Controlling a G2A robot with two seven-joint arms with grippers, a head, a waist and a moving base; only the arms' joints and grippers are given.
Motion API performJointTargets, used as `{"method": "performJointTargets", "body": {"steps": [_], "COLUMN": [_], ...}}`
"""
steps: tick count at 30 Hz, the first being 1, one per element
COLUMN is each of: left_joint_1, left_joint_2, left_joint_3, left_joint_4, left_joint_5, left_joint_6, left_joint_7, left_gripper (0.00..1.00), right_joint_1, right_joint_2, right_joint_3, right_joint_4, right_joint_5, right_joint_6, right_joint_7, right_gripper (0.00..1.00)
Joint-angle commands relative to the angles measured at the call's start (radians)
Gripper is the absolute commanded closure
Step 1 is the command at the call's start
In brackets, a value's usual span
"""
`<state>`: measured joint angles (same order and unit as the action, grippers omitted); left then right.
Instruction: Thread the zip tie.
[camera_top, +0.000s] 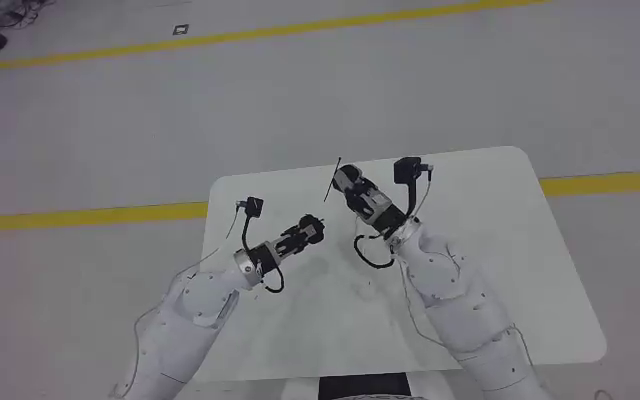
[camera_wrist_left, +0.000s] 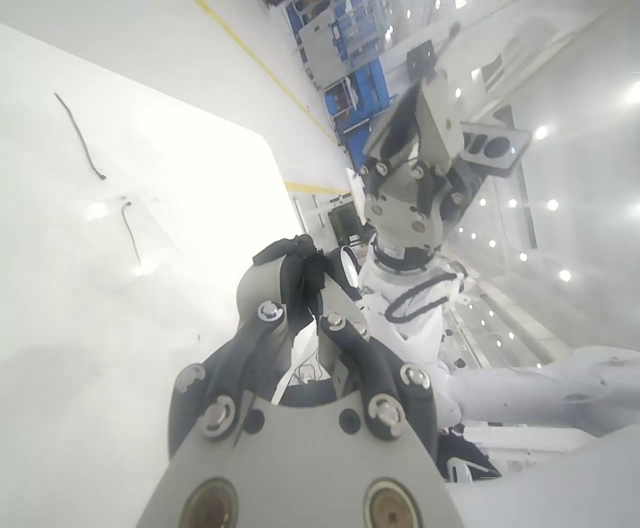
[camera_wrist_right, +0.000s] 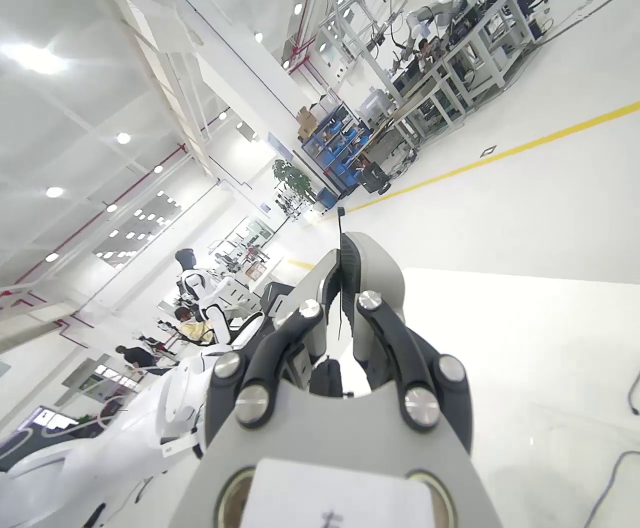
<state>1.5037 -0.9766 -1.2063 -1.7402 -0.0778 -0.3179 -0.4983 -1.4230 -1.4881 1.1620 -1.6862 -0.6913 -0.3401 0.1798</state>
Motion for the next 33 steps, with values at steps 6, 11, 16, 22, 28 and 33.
{"method": "performJointTargets", "body": {"steps": [6,11,16,22,28,33], "left_joint_1": [0.001,0.001,0.001,0.001,0.001,0.001], "left_joint_2": [-0.003,-0.004,-0.004,-0.004,-0.004,-0.004], "left_joint_3": [-0.004,-0.006,-0.006,-0.006,-0.006,-0.006], "left_joint_4": [0.006,0.016,0.016,0.016,0.016,0.016], "left_joint_5": [-0.001,0.007,0.007,0.007,0.007,0.007], "left_joint_6": [-0.011,0.01,0.01,0.01,0.01,0.01], "left_joint_7": [0.044,0.05,0.05,0.05,0.05,0.05], "left_gripper": [1.0,1.0,1.0,1.0,1.0,1.0], "right_joint_1": [-0.015,-0.011,-0.011,-0.014,-0.006,0.013], "right_joint_2": [0.042,0.07,0.07,0.07,0.084,0.103], "right_joint_3": [-0.032,-0.04,-0.04,-0.041,-0.093,-0.126], "right_joint_4": [-0.006,0.02,0.02,0.018,0.025,0.038], "right_joint_5": [-0.074,-0.206,-0.206,-0.198,-0.12,-0.065], "right_joint_6": [0.0,0.0,0.0,0.0,0.0,0.0], "right_joint_7": [-0.056,-0.175,-0.175,-0.181,-0.198,-0.213], "right_gripper": [1.0,1.0,1.0,1.0,1.0,1.0]}}
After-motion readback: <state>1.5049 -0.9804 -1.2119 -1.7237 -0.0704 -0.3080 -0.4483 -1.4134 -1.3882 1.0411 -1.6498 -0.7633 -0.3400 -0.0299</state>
